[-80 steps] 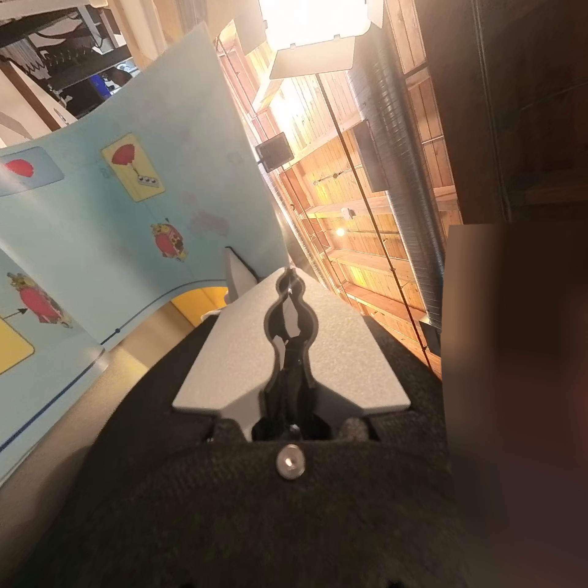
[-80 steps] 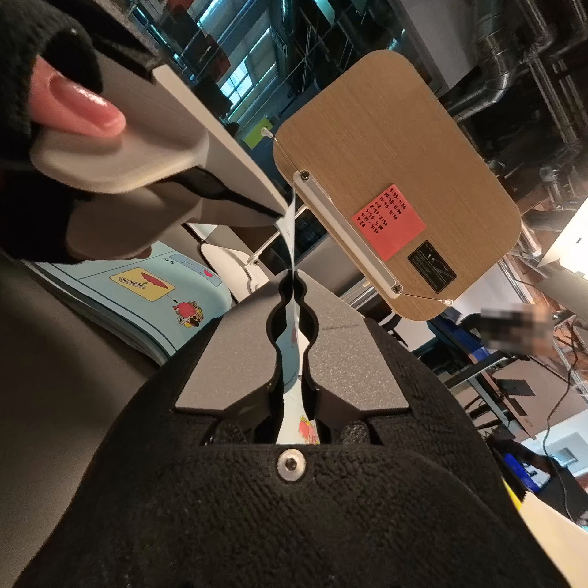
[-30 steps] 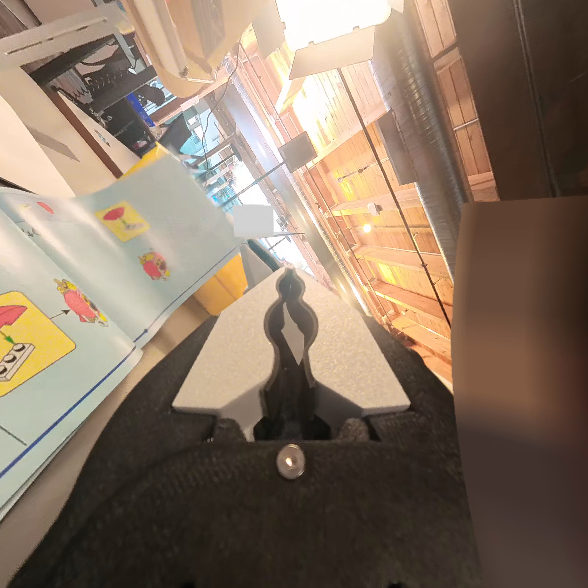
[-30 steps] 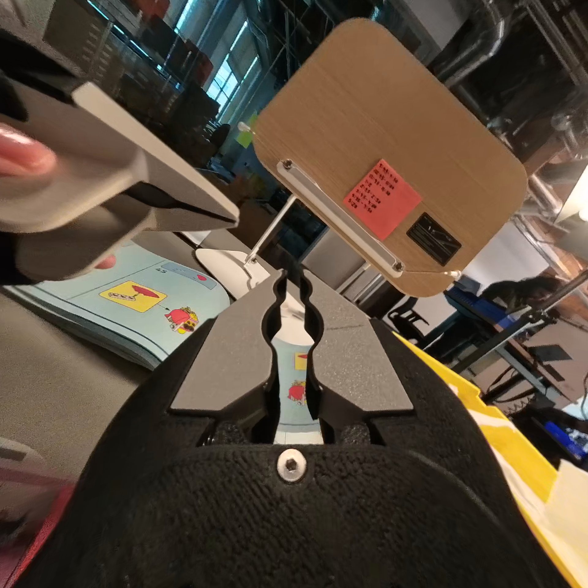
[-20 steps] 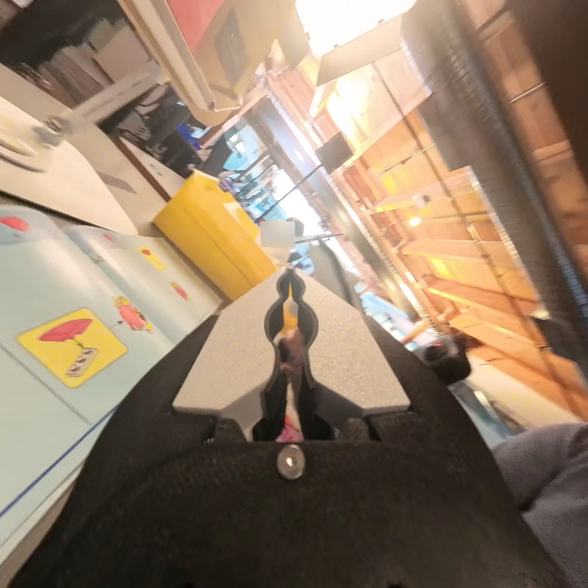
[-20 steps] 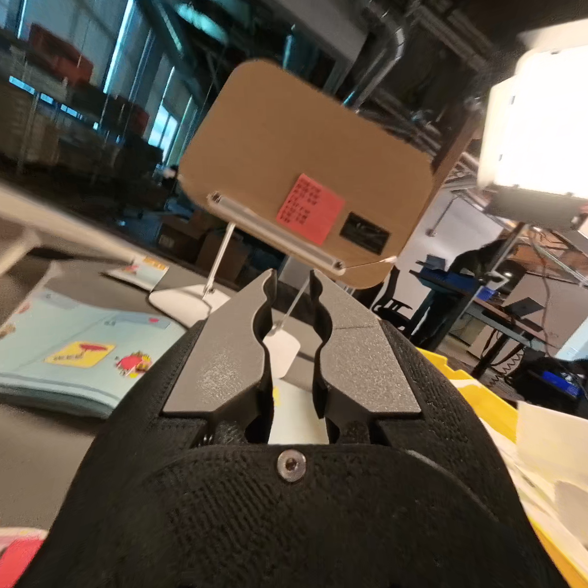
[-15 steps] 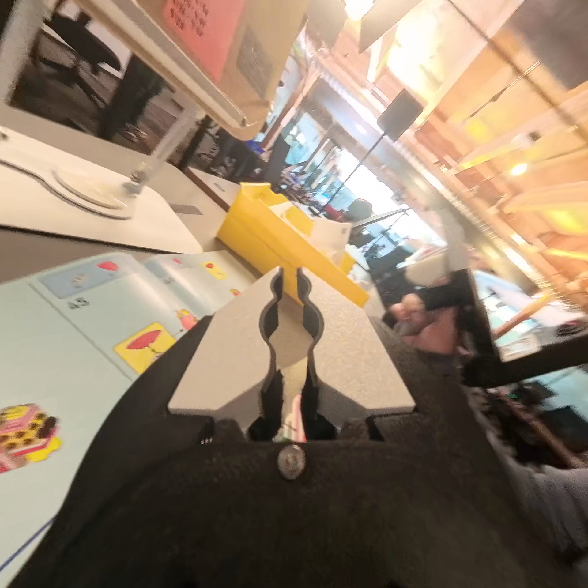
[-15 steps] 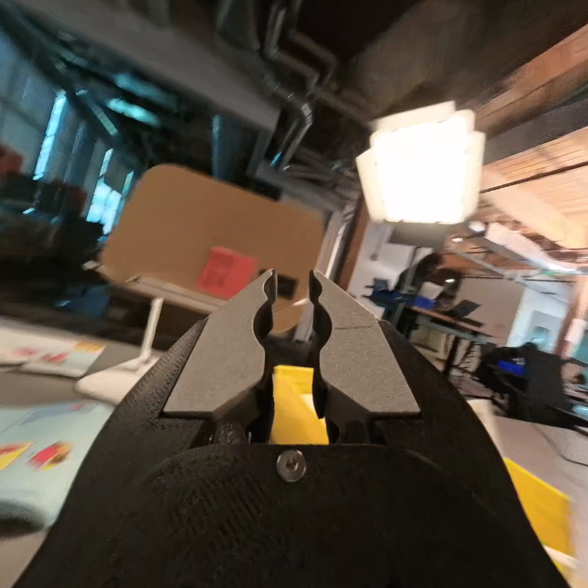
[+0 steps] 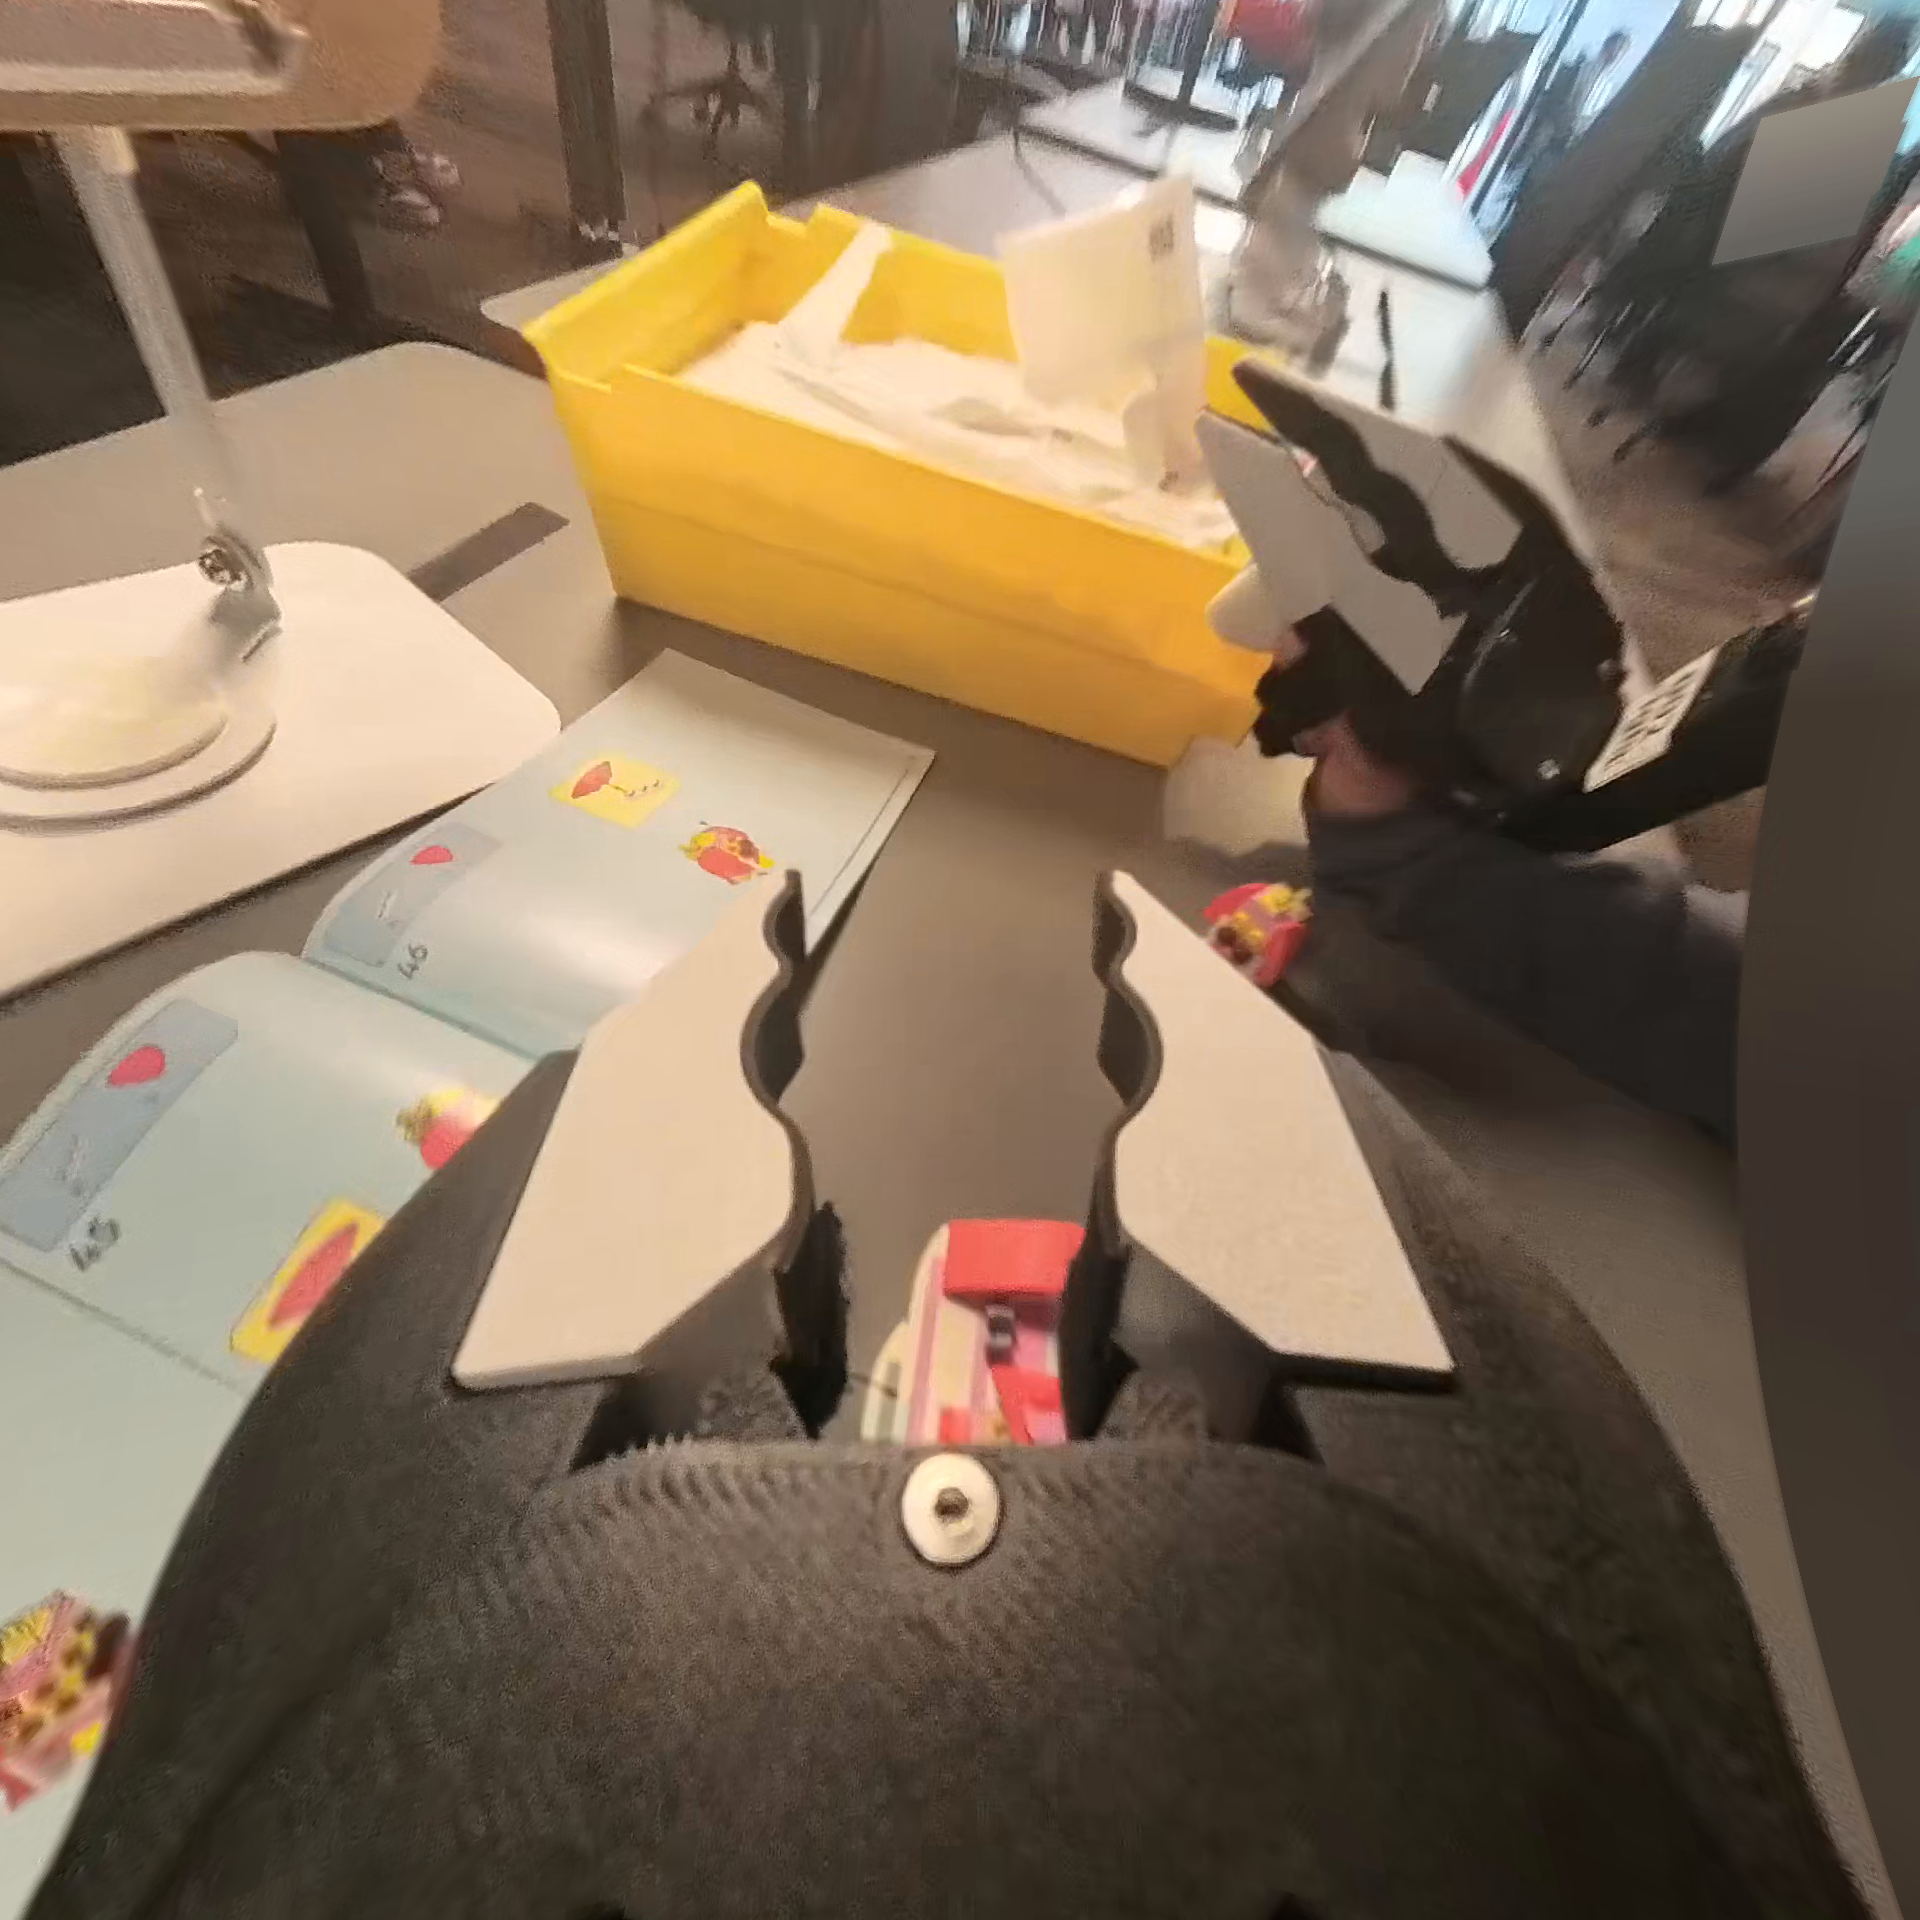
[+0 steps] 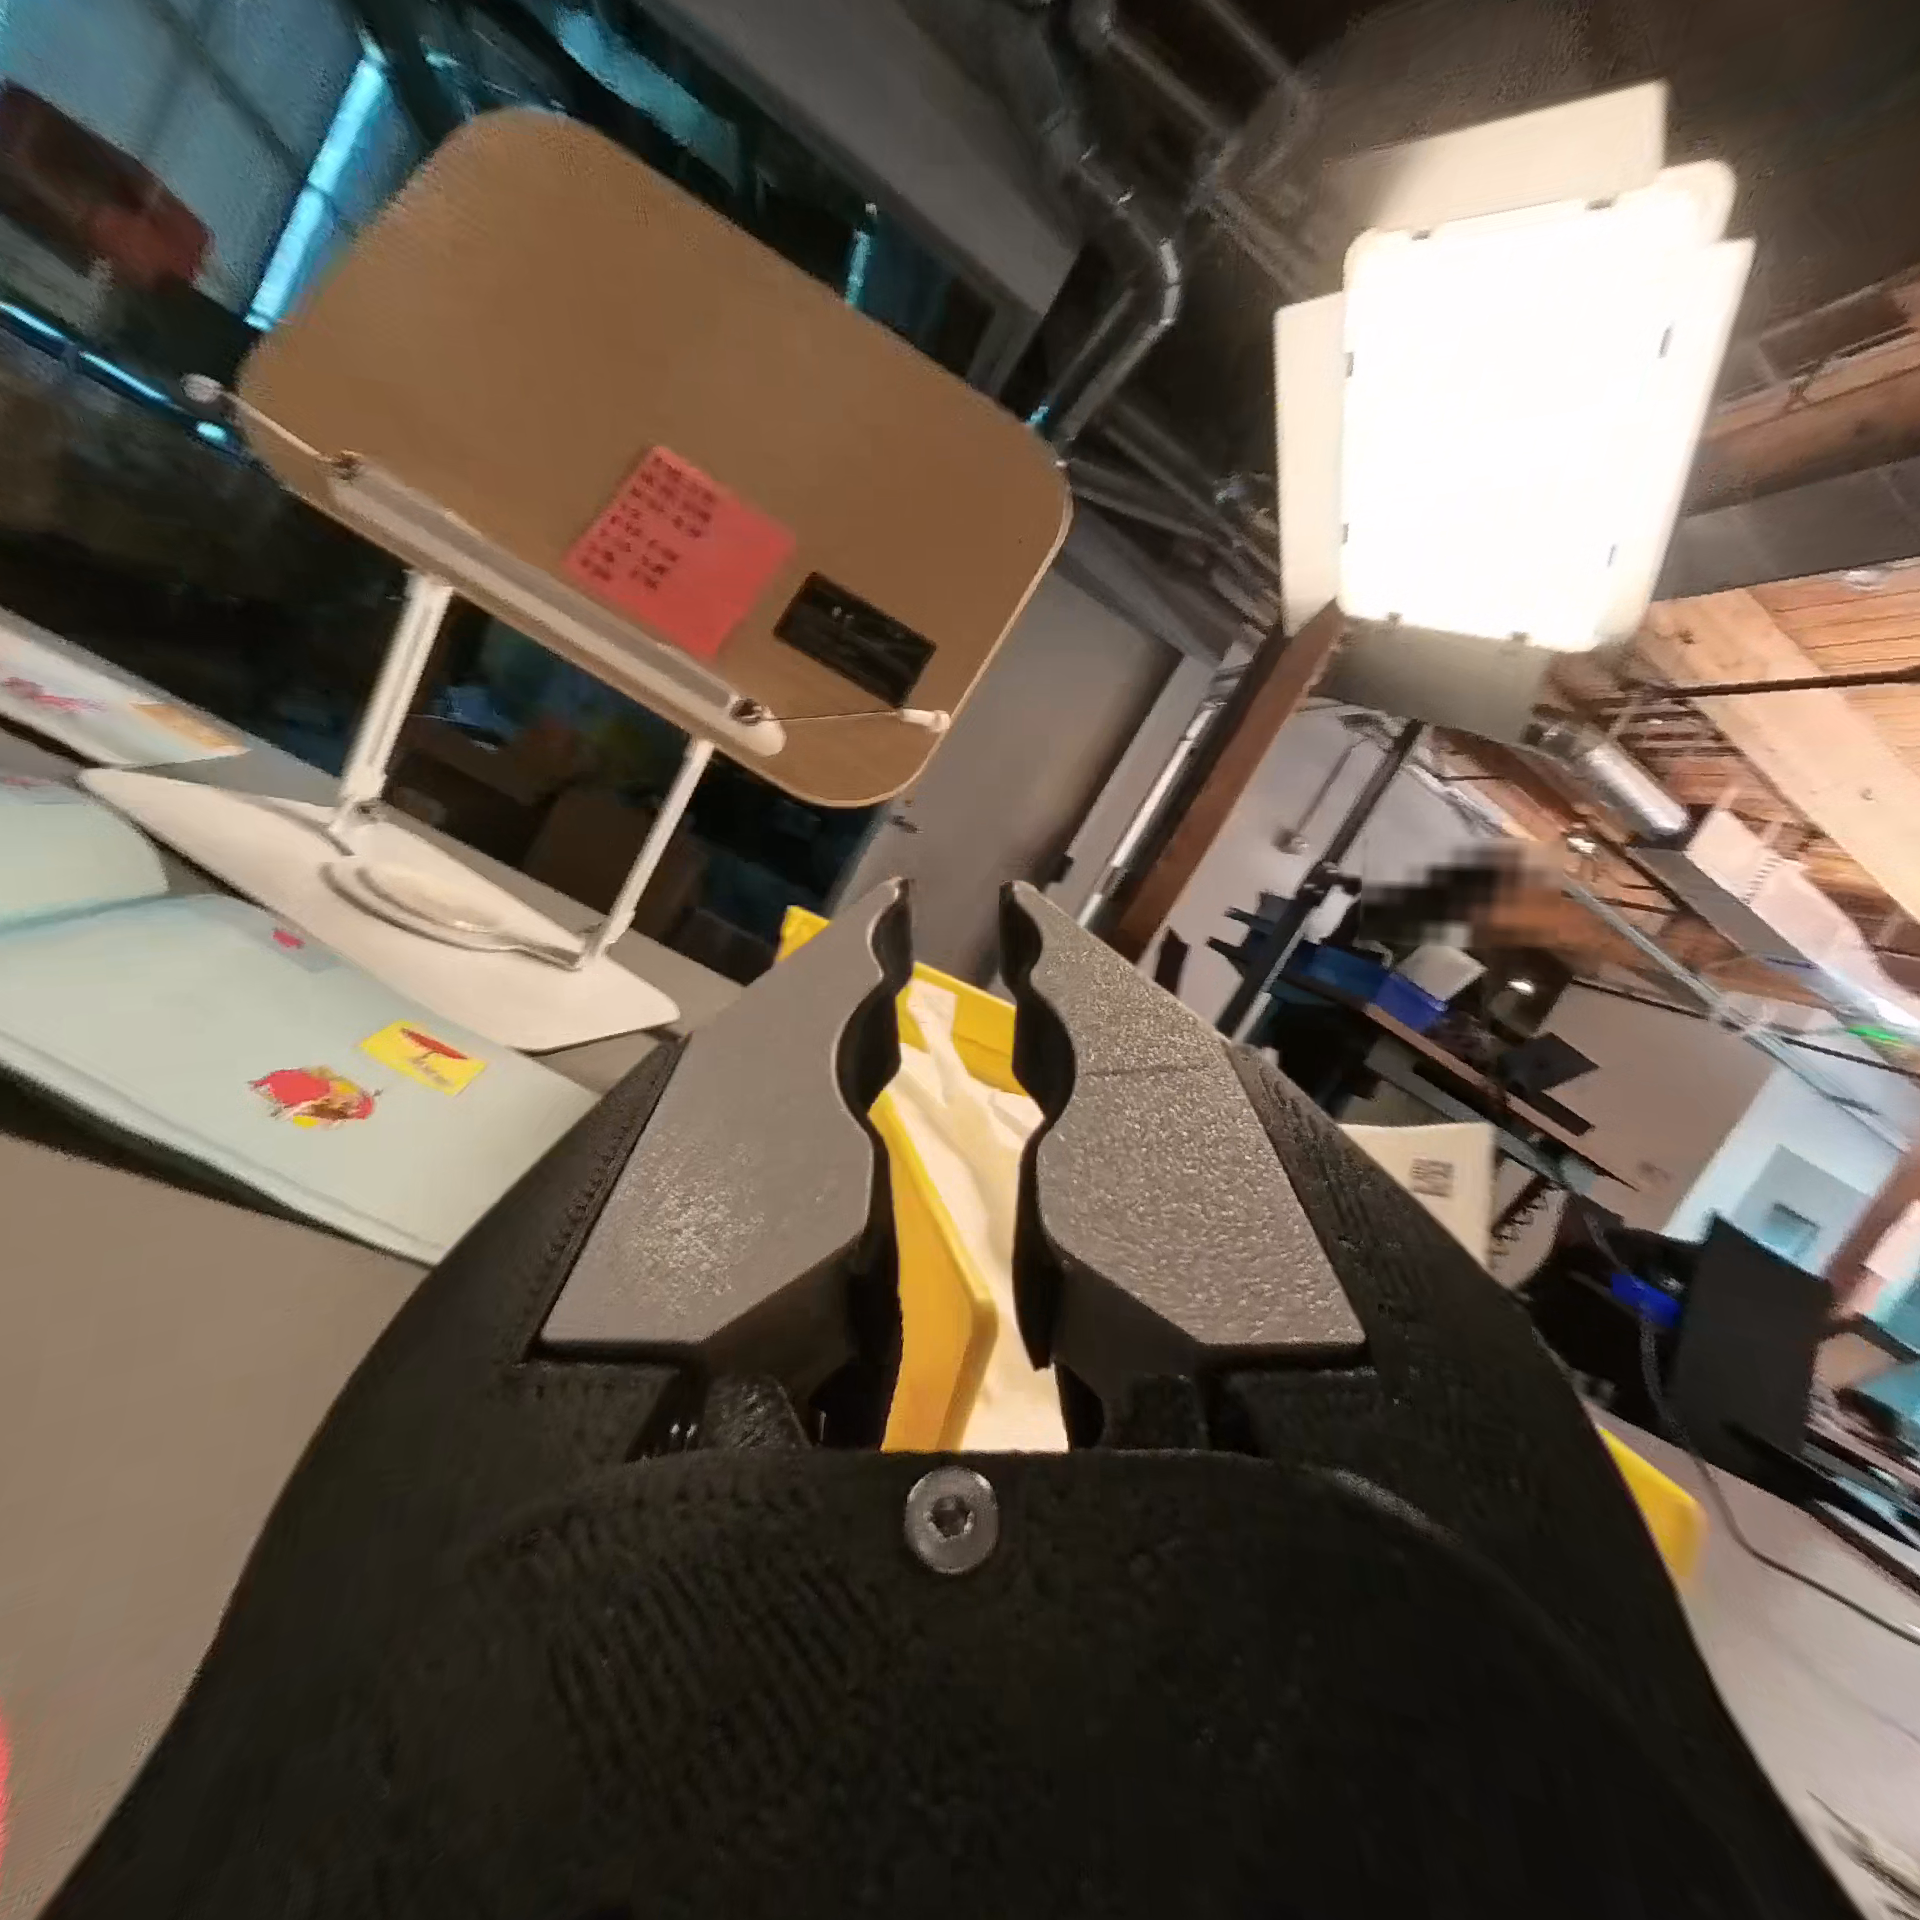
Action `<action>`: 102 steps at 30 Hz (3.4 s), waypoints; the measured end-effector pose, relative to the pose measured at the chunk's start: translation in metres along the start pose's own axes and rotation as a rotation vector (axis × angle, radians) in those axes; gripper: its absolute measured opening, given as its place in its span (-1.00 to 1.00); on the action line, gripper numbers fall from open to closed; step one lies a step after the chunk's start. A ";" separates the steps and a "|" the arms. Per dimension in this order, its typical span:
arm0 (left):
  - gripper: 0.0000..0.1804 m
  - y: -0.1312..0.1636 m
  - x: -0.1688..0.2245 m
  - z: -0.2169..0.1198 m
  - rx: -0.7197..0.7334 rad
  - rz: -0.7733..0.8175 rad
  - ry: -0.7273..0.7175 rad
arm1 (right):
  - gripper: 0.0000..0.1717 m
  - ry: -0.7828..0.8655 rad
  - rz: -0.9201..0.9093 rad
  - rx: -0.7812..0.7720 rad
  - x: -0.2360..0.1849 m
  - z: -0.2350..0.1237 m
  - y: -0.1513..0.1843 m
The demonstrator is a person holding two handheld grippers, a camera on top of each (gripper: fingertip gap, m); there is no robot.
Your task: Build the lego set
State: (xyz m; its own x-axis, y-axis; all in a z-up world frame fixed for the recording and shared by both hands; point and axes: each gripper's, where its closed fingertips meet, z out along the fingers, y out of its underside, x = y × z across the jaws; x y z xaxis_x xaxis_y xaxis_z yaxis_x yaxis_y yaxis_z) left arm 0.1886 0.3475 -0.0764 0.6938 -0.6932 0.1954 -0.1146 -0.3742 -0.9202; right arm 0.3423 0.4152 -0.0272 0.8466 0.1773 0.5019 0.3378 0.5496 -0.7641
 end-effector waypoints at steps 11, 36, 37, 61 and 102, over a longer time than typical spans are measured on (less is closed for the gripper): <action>-0.43 0.051 -0.039 0.109 -0.664 0.394 -0.118 | -0.86 -0.017 0.109 0.015 0.004 -0.004 0.001; -1.00 0.065 -0.038 0.120 -0.709 0.423 -0.032 | -0.87 -0.002 0.167 -0.014 0.009 -0.005 0.007; -1.00 0.062 -0.039 0.120 -0.689 0.414 -0.041 | -0.87 -0.003 0.166 -0.014 0.009 -0.005 0.007; -0.82 0.044 -0.065 0.133 -0.594 0.295 -0.274 | -0.89 -0.014 0.160 -0.021 0.006 -0.005 0.007; -0.27 0.045 -0.096 0.105 -0.760 0.255 -0.585 | -0.90 -0.028 0.154 -0.018 0.004 -0.005 0.006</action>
State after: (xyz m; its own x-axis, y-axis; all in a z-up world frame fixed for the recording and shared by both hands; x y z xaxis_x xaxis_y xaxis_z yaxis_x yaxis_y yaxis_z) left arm 0.1915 0.4621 -0.1725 0.8035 -0.4707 -0.3645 -0.5923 -0.6937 -0.4099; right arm 0.3501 0.4152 -0.0321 0.8774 0.2809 0.3889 0.2124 0.4994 -0.8399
